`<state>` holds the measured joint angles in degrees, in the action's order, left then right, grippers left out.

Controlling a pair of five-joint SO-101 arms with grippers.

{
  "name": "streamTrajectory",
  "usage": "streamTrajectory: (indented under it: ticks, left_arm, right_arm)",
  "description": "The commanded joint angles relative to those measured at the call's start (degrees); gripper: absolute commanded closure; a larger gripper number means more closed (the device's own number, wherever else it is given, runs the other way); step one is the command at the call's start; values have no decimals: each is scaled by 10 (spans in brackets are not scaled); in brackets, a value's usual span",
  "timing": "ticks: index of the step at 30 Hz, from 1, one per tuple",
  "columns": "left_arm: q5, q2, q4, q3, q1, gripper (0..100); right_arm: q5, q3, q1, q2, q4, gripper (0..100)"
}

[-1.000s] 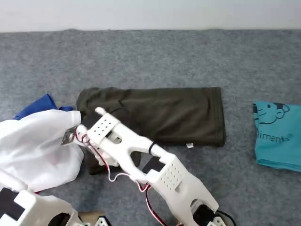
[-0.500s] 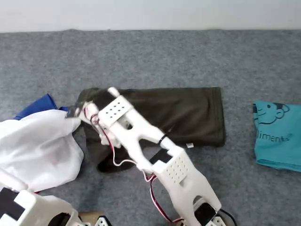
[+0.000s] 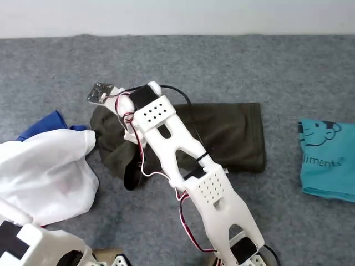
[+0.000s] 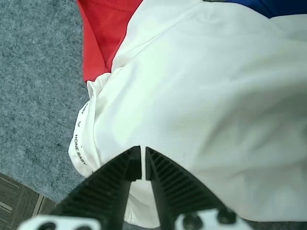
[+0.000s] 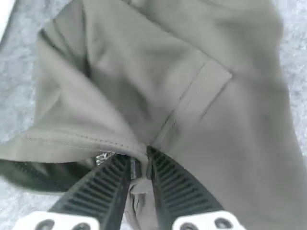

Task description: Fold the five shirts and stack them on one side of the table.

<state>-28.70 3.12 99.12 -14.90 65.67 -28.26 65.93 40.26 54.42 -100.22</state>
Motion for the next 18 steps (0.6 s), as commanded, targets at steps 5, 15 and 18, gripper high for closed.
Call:
streamTrajectory:
  ticks: [5, 15, 18]
  left_arm:
    - [-4, -4, 8, -3, -4, 964]
    - [-5, -4, 8, -3, 0, 964]
    - [-5, -4, 8, -3, 0, 964]
  right_arm:
    - [50, 46, -28, 23, 6, 815]
    - [69, 46, -71, 27, 9, 764]
    - [69, 42, -57, 15, -26, 764]
